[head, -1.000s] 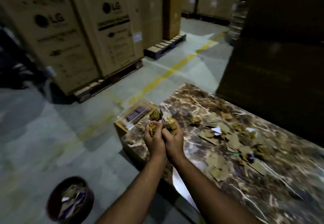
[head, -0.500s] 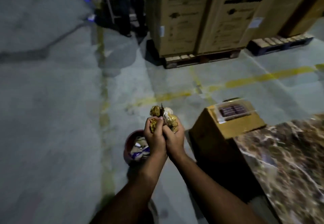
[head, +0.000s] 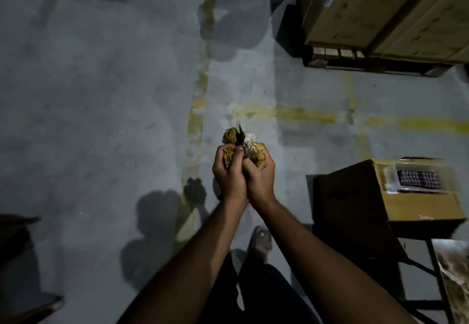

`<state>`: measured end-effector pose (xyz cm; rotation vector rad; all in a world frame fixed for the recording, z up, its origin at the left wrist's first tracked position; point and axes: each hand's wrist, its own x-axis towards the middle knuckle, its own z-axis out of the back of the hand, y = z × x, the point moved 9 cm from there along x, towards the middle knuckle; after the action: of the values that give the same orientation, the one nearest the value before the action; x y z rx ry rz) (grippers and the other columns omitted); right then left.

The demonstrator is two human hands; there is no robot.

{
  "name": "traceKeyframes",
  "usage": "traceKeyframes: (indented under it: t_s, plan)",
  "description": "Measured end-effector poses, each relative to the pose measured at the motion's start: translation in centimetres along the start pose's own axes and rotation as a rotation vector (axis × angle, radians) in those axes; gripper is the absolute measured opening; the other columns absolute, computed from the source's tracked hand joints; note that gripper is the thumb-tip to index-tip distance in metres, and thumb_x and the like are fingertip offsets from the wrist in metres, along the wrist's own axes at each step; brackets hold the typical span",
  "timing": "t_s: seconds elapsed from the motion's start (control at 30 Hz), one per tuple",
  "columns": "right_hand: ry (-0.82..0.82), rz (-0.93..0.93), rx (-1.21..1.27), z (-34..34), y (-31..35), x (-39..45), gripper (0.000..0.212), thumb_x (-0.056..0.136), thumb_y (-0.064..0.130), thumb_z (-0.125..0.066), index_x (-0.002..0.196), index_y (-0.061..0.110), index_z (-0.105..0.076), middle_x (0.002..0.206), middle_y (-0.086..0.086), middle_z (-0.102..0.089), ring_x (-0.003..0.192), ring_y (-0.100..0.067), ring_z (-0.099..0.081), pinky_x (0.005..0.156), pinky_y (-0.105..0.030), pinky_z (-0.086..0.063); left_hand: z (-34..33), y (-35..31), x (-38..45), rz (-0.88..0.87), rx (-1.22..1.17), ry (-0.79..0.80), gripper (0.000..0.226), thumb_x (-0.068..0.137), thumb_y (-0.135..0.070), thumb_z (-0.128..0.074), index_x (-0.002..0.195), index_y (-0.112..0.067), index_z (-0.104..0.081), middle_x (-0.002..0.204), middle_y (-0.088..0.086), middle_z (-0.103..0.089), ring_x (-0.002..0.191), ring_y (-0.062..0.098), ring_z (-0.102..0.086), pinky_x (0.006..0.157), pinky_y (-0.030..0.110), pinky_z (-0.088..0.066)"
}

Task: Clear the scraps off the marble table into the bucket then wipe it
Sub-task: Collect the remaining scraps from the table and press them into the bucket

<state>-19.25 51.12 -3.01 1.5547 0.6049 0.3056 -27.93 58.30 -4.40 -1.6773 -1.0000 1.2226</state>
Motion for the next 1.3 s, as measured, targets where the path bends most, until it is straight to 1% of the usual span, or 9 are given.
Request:
traceKeyframes:
  t_s: [0.23, 0.37, 0.6, 0.73, 0.83, 0.93, 1.03, 1.17, 1.3]
  plan:
    - [0.001, -0.099, -0.069, 0.9, -8.5, 3.7, 0.018, 0.084, 0.002, -0.062, 0.099, 0.004, -0.07, 0.087, -0.008, -0.073, 0.079, -0.021, -0.067, 0.077, -0.045, -0.055, 0.7, 8.7, 4.2, 0.12, 0.09, -0.082, 0.021, 0.075, -0.046, -0.066, 0.086, -0.028, -0.068, 0.095, 0.011, -0.072, 0.091, 0.032, -0.069, 0.082, 0.049, -0.058]
    - [-0.025, -0.136, -0.1, 2.3, -16.6, 7.7, 0.033, 0.085, -0.005, -0.061, 0.1, 0.021, -0.075, 0.095, -0.002, -0.077, 0.089, -0.021, -0.072, 0.086, -0.043, -0.058, 0.8, 16.6, 8.2, 0.138, 0.155, -0.141, 0.042, 0.073, -0.047, -0.063, 0.093, -0.01, -0.067, 0.091, 0.01, -0.072, 0.086, 0.028, -0.067, 0.08, 0.044, -0.056]
    - [0.032, -0.25, -0.128, 6.4, -35.7, 14.2, 0.029, 0.083, 0.006, -0.063, 0.111, 0.005, -0.072, 0.102, -0.015, -0.076, 0.097, -0.035, -0.071, 0.093, -0.058, -0.055, 1.7, 35.3, 15.1, 0.179, 0.325, -0.139, 0.038, 0.081, -0.046, -0.061, 0.107, -0.02, -0.07, 0.114, 0.008, -0.071, 0.111, 0.029, -0.065, 0.1, 0.052, -0.05]
    - [0.091, -0.253, -0.272, 8.6, -44.9, 17.0, 0.029, 0.083, 0.012, -0.07, 0.111, 0.012, -0.073, 0.1, -0.005, -0.077, 0.094, -0.024, -0.073, 0.09, -0.051, -0.059, 2.0, 43.2, 18.0, 0.134, 0.418, -0.058, 0.01, 0.091, -0.036, -0.061, 0.098, -0.038, -0.068, 0.103, -0.017, -0.07, 0.101, 0.001, -0.064, 0.09, 0.025, -0.049]
    - [0.195, -0.201, -0.446, 9.8, -50.0, 18.5, 0.032, 0.084, 0.018, -0.075, 0.115, 0.014, -0.072, 0.106, -0.001, -0.075, 0.098, -0.016, -0.071, 0.09, -0.045, -0.058, 2.8, 48.1, 19.8, 0.117, 0.567, 0.037, 0.023, 0.098, -0.023, -0.061, 0.12, -0.025, -0.068, 0.113, -0.019, -0.064, 0.103, -0.006, -0.058, 0.089, 0.008, -0.043]
    - [0.32, -0.074, -0.728, 10.8, -53.0, 20.0, 0.043, 0.077, 0.035, -0.076, 0.114, 0.014, -0.071, 0.113, -0.002, -0.069, 0.105, -0.018, -0.064, 0.092, -0.047, -0.054, 3.3, 52.3, 21.8, 0.074, 0.727, 0.239, 0.045, 0.093, -0.031, -0.062, 0.137, -0.021, -0.057, 0.133, -0.003, -0.063, 0.123, 0.013, -0.056, 0.106, 0.029, -0.045]
    - [0.469, -0.05, -0.962, 11.3, -54.7, 20.6, 0.061, 0.069, 0.044, -0.072, 0.122, 0.014, -0.068, 0.126, -0.011, -0.059, 0.117, -0.03, -0.057, 0.1, -0.049, -0.049, 3.0, 54.9, 22.8, -0.008, 1.041, 0.446, 0.065, 0.082, -0.047, -0.055, 0.139, -0.017, -0.055, 0.131, 0.006, -0.064, 0.121, 0.031, -0.056, 0.102, 0.047, -0.047]
    - [0.69, -0.082, -1.184, 11.2, -55.3, 20.6, 0.081, 0.066, 0.062, -0.061, 0.138, 0.026, -0.055, 0.152, -0.014, -0.042, 0.142, -0.04, -0.036, 0.11, -0.059, -0.039, 2.1, 54.0, 22.3, -0.071, 1.444, 0.618, 0.082, 0.075, -0.059, -0.051, 0.15, -0.03, -0.039, 0.145, 0.01, -0.047, 0.126, 0.038, -0.038, 0.101, 0.051, -0.042]
    - [0.758, -0.207, -1.264, 11.9, -54.7, 20.1, 0.099, 0.07, 0.063, -0.069, 0.155, 0.027, -0.034, 0.167, -0.015, -0.011, 0.148, -0.049, -0.019, 0.114, -0.063, -0.035, 2.1, 52.8, 21.9, -0.103, 1.531, 0.659, 0.08, 0.075, -0.061, -0.05, 0.149, -0.031, -0.041, 0.15, 0.021, -0.03, 0.13, 0.042, -0.031, 0.107, 0.054, -0.039]
